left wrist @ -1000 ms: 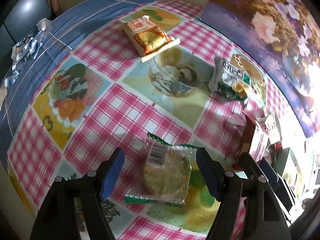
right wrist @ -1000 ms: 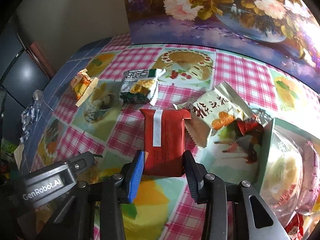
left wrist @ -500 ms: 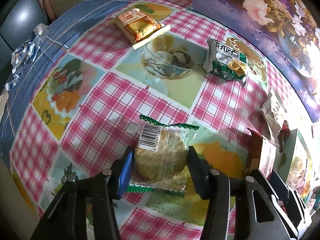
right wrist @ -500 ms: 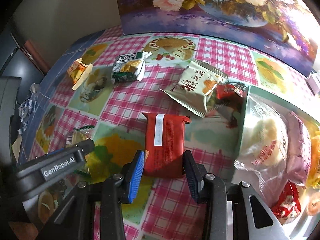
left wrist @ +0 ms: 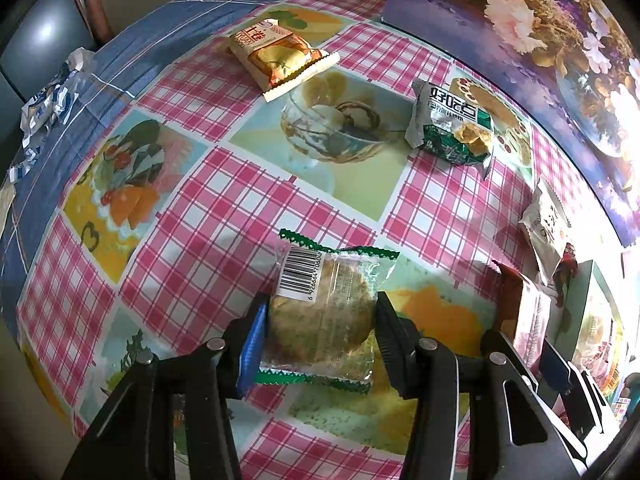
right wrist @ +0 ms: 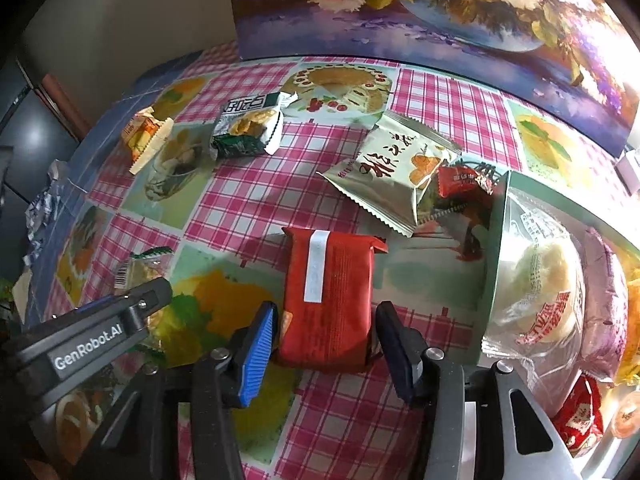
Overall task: Organize snacks
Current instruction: 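Carry the rice cracker over the tray with the left tool while the right tool carries the red box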
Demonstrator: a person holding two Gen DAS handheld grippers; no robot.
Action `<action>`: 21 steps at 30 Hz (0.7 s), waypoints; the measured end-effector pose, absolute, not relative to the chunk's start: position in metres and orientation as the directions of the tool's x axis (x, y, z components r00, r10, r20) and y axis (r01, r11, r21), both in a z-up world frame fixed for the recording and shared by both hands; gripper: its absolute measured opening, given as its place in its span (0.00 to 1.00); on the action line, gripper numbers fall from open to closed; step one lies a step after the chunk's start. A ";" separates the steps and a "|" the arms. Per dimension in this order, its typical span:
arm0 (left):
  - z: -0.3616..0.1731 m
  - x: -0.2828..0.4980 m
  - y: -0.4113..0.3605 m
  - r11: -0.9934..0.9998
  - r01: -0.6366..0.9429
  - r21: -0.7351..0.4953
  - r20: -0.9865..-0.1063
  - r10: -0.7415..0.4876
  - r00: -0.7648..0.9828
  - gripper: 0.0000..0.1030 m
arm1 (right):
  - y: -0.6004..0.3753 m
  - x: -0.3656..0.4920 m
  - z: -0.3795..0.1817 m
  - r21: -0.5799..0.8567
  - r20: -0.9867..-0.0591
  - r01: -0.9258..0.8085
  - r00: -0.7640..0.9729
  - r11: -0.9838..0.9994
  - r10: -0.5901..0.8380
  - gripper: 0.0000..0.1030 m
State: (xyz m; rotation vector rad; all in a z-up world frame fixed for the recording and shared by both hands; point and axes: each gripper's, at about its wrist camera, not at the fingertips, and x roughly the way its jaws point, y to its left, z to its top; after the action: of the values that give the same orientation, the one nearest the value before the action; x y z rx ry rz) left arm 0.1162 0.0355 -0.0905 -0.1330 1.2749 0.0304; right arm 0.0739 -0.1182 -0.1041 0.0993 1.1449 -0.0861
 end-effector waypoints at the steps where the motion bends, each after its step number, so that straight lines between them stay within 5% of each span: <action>1: -0.090 0.116 0.035 0.992 -0.095 -0.082 -0.955 -0.051 0.293 0.51 | -0.118 0.074 -0.104 0.029 -0.912 0.117 0.410 0.993 -0.021 0.53; 4: -0.090 0.118 0.035 0.992 -0.090 -0.086 -0.954 -0.056 0.294 0.51 | -0.118 0.074 -0.104 0.037 -0.911 0.128 0.411 0.991 -0.019 0.44; 21: -0.036 0.095 0.020 0.993 -0.048 -0.111 -0.899 -0.080 0.430 0.51 | -0.144 0.038 -0.048 0.181 -0.842 0.192 0.537 0.964 0.051 0.41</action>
State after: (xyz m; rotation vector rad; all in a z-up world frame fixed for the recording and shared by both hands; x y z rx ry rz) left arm 0.0949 0.0203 -0.0358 -0.1258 1.1265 -0.0201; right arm 0.0381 -0.1439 -0.0478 0.2658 1.0039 -0.0851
